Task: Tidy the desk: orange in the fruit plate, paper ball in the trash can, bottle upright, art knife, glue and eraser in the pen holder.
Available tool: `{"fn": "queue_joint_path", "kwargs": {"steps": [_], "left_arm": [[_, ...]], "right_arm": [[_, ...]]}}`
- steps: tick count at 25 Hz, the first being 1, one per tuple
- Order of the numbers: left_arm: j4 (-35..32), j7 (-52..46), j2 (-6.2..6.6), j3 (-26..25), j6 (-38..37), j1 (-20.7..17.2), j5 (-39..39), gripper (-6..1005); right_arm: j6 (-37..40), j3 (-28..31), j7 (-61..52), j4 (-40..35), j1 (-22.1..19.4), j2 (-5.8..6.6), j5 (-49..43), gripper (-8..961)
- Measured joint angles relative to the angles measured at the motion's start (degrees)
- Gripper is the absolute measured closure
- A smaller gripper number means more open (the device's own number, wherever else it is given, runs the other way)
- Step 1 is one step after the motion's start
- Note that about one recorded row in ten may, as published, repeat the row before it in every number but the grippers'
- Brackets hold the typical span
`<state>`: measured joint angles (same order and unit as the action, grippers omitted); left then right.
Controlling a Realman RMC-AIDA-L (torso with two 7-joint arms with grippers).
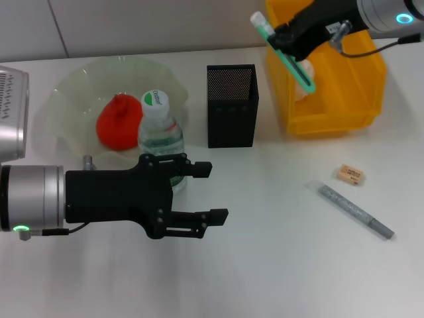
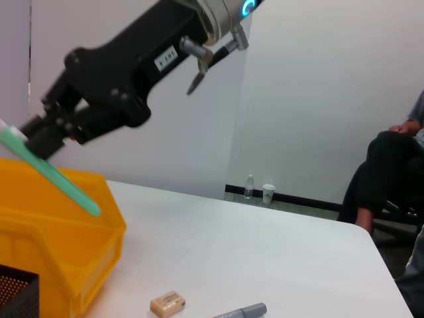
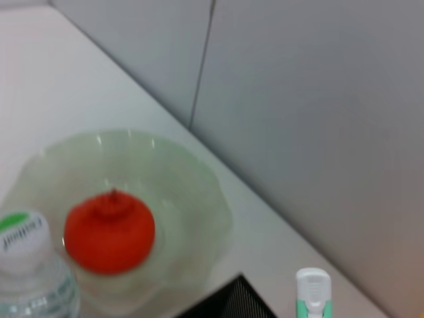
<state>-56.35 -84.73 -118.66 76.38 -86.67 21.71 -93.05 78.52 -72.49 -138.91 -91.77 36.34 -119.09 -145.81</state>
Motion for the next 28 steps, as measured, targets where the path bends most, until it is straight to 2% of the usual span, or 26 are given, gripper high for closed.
{"fn": "queue_joint_path", "kwargs": {"steps": [13, 22, 28], "left_arm": [[0.4, 0.0, 0.01, 0.2, 0.2, 0.0, 0.5, 199], [0.6, 0.1, 0.01, 0.2, 0.3, 0.1, 0.5, 200], [1.0, 0.2, 0.01, 0.2, 0.4, 0.3, 0.6, 200]], "right_arm": [[-7.3, 1.9, 7.0, 1.1, -1.9, -0.01, 11.3, 862], [-11.5, 3.4, 17.0, 10.2, -3.3, -0.01, 22.9, 862], [-11.3, 5.7, 22.5, 14.0, -3.3, -0.01, 26.4, 863]]}}
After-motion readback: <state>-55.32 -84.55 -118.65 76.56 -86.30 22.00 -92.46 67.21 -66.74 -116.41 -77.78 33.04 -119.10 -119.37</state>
